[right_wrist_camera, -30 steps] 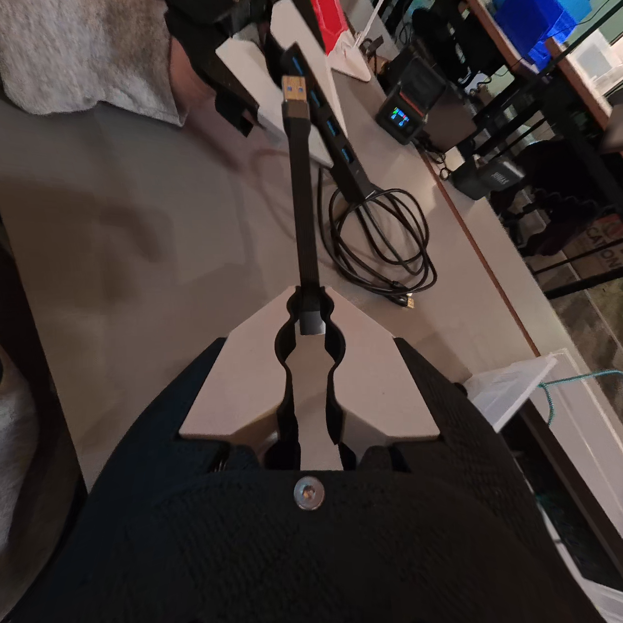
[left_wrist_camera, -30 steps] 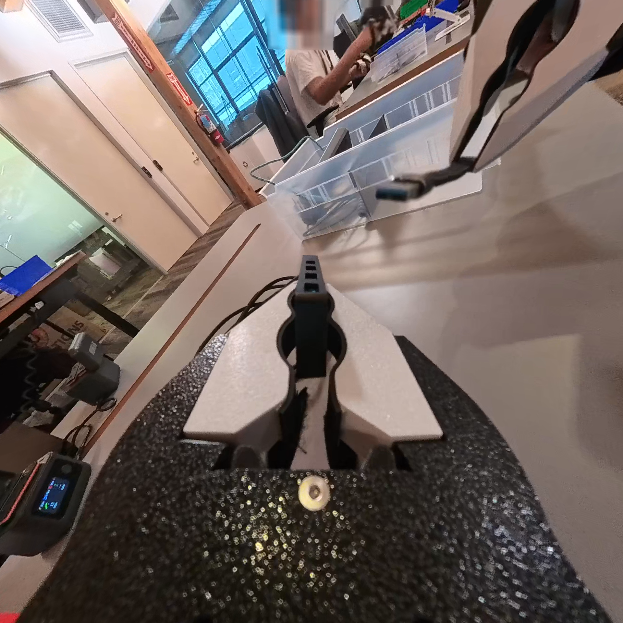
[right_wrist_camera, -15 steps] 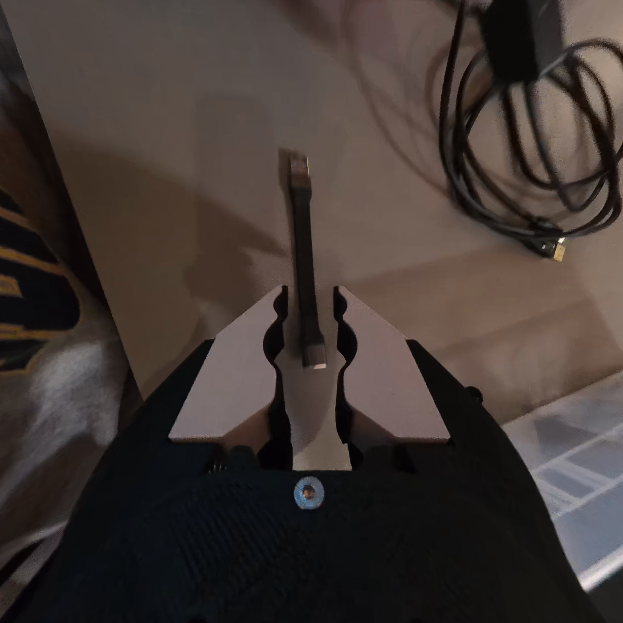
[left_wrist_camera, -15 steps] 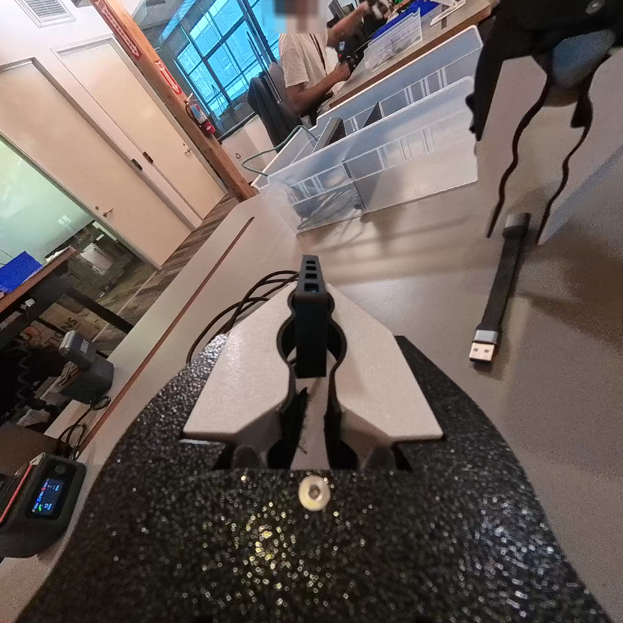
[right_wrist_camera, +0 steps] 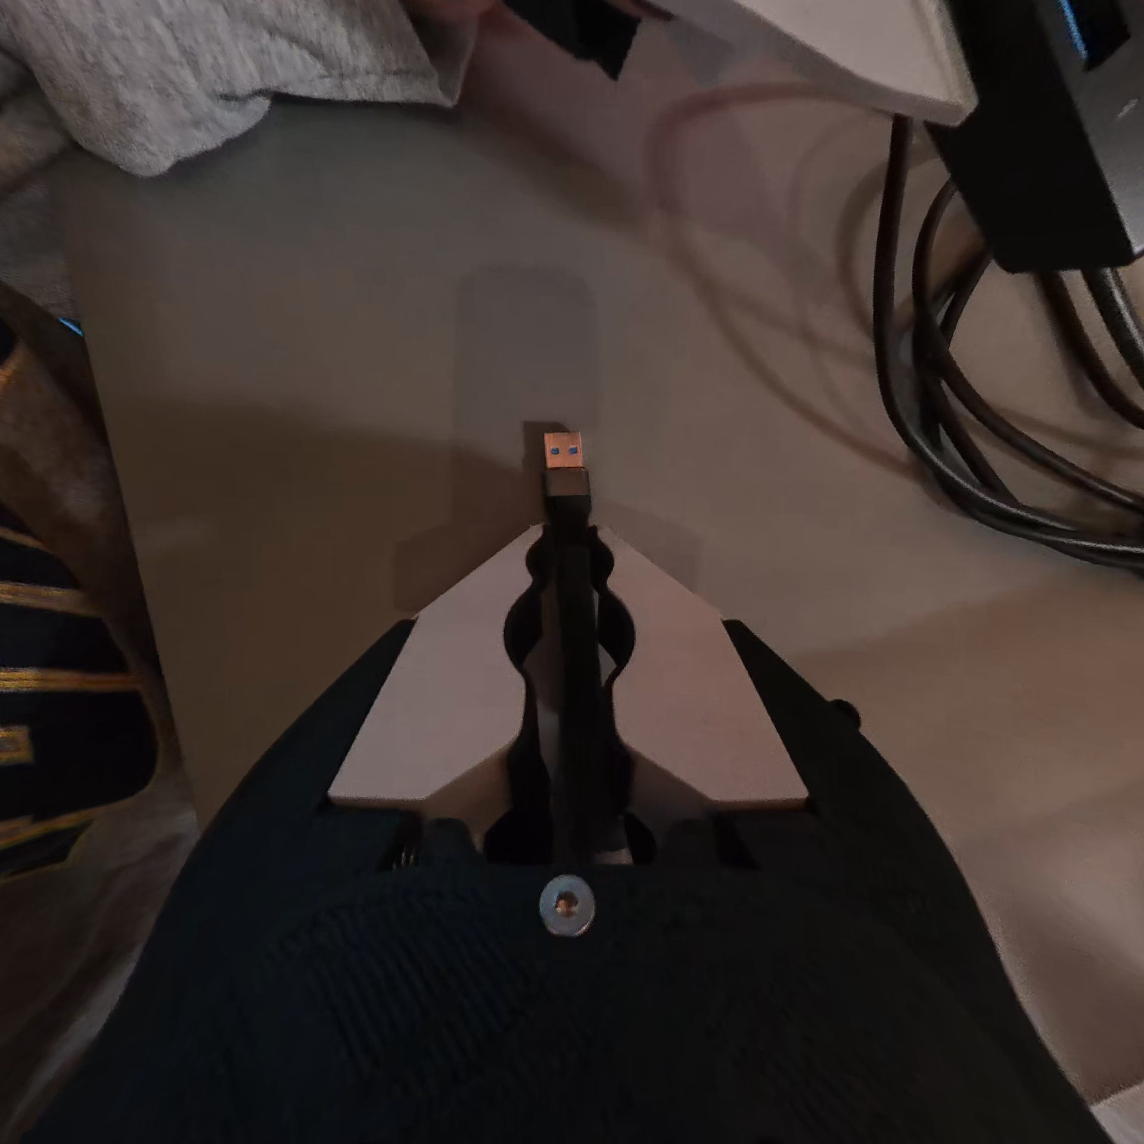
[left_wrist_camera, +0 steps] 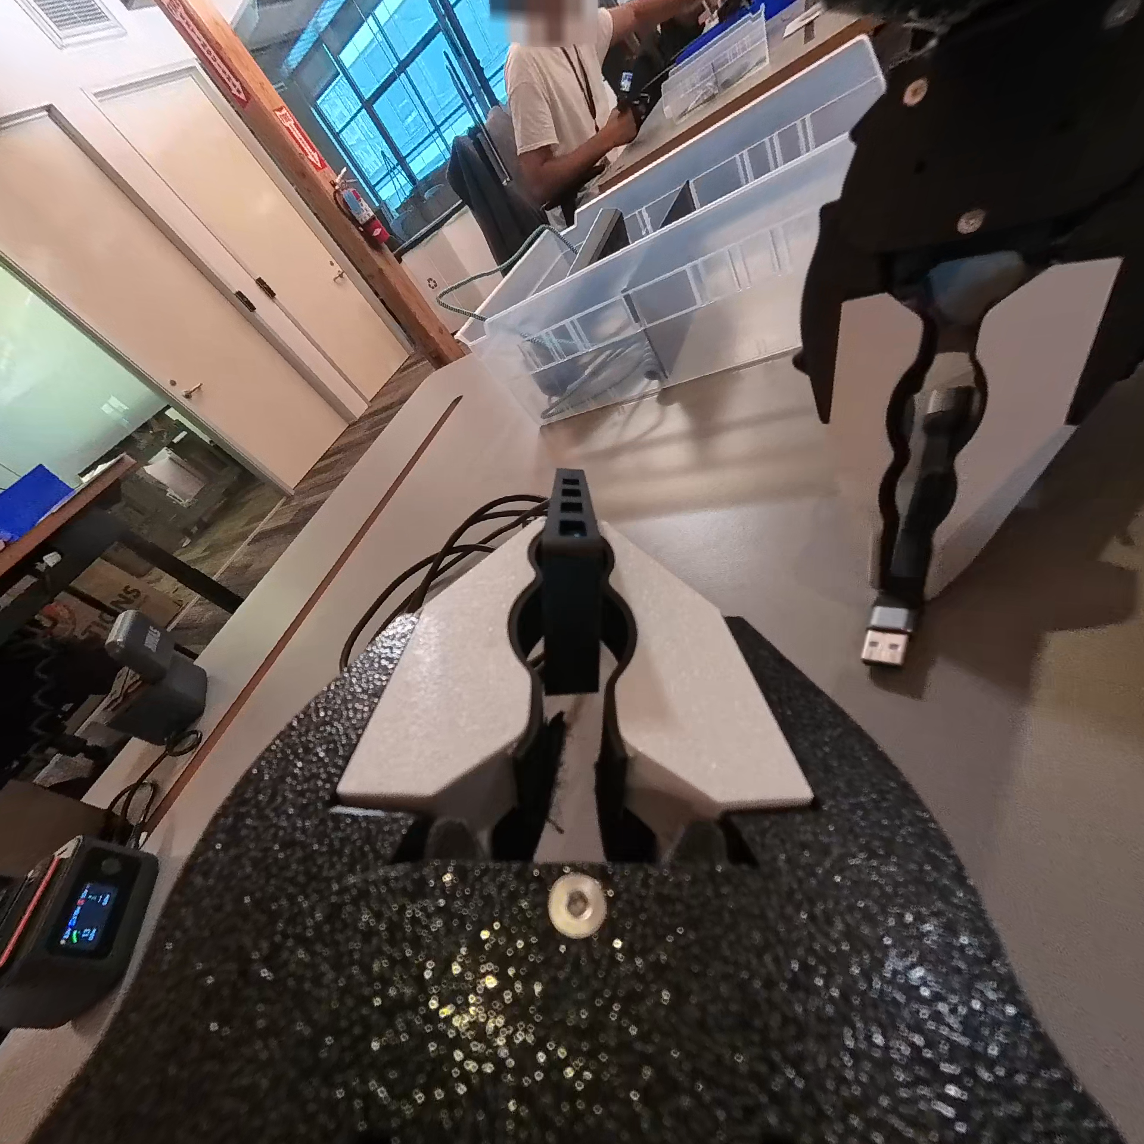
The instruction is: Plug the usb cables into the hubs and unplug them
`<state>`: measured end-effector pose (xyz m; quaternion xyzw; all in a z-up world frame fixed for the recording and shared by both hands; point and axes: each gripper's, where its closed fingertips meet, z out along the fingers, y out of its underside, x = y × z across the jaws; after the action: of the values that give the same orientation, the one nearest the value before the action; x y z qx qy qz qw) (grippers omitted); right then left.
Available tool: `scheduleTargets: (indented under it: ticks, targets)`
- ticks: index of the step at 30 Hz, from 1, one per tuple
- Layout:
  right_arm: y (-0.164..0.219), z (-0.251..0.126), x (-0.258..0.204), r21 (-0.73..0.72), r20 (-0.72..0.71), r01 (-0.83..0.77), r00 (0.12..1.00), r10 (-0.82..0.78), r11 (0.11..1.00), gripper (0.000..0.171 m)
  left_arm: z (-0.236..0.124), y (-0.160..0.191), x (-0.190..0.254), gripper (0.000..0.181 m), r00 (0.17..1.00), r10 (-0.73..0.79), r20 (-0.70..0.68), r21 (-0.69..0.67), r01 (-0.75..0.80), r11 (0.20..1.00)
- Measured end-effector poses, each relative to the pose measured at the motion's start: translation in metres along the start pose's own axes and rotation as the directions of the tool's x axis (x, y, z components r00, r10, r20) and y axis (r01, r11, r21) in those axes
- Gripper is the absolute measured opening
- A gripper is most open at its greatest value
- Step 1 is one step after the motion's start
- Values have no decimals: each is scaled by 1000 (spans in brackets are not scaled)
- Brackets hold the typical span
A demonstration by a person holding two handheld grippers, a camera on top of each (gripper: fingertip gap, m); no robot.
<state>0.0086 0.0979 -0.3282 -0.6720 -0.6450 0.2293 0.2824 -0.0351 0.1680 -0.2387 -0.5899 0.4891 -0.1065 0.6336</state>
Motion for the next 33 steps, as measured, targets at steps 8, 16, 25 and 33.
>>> scheduleTargets:
  ticks: [8, 16, 25, 33]
  targets:
    - [-50, -46, -9, 443, 82, -57, 996, 22, 895, 8, -2, 0, -4, 9, 1000, -3, 13, 6, 3, 1000]
    - [-61, -70, -9, 540, 60, -35, 998, 3, 841, 9, -1, 0, 0, 9, 1000, 0, -2, 5, 0, 1000]
    - [-69, -77, 8, 478, -111, 69, 994, -18, 876, 9, 0, -1, 1, 8, 1000, 0, -8, 15, 0, 1000]
    - [-76, -77, 22, 411, -225, 97, 974, -2, 906, 8, 2, -1, 5, 9, 996, 91, 5, -13, -91, 996]
